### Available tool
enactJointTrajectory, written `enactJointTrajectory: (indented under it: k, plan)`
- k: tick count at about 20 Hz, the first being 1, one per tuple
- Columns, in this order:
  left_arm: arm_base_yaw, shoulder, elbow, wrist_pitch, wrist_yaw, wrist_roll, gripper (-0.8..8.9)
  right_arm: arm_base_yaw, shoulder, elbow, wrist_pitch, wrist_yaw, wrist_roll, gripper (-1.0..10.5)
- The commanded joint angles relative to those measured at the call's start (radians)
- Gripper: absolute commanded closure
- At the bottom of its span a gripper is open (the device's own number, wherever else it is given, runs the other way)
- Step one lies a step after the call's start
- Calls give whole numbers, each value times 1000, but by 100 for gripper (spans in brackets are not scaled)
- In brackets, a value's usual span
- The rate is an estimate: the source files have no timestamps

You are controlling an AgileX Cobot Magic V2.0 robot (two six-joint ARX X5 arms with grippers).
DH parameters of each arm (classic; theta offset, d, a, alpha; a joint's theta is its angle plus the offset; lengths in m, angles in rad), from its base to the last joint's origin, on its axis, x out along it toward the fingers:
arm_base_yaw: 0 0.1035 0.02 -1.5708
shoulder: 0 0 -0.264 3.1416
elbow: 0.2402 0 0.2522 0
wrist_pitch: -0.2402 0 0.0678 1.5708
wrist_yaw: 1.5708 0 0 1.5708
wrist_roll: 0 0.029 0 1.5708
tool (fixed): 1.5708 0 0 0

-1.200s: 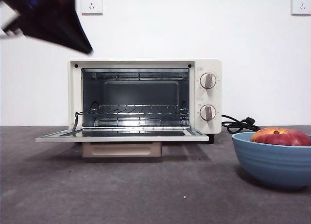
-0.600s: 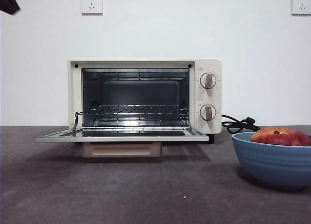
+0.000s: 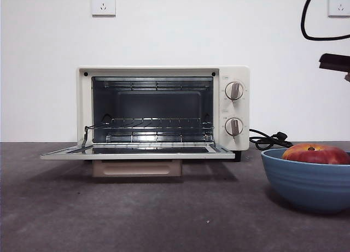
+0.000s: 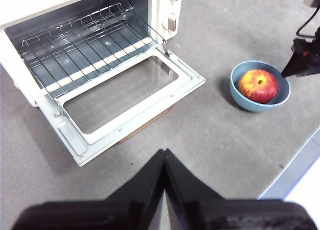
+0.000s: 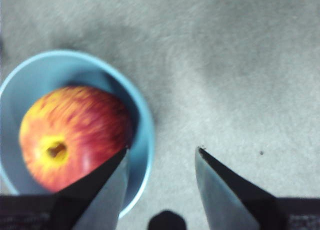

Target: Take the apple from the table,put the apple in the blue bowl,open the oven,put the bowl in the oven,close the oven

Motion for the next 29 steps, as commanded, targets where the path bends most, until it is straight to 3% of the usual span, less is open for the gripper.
enactJointTrajectory:
  k: [1, 3, 6, 11, 13, 15, 19, 29]
  plan:
    - [-1, -2, 2, -7, -3, 22, 820, -10, 31, -28, 2, -4, 14, 729]
    - [-1, -2, 2, -9, -3, 24, 820, -11, 65, -34, 4, -30, 6, 732]
    - [-1, -2, 2, -10, -3, 26, 820, -10, 74, -34, 50, -44, 10, 955]
    - [-1, -2, 2, -9, -3, 26, 820, -10, 73, -31, 76, -86, 35, 959]
    - [-1, 2, 2, -9, -3, 26, 820, -10, 64, -6, 98, -124, 87, 959]
    - [-1, 2, 2, -9, -3, 25, 820, -10, 61, 51, 112, -170, 121, 959]
    - [-1, 14, 5, -2, -2, 25, 820, -10, 92, 196, 80, -185, 140, 959]
    - [-1, 74, 6, 2, -3, 25, 820, 141, 485, 598, 60, -168, 169, 959]
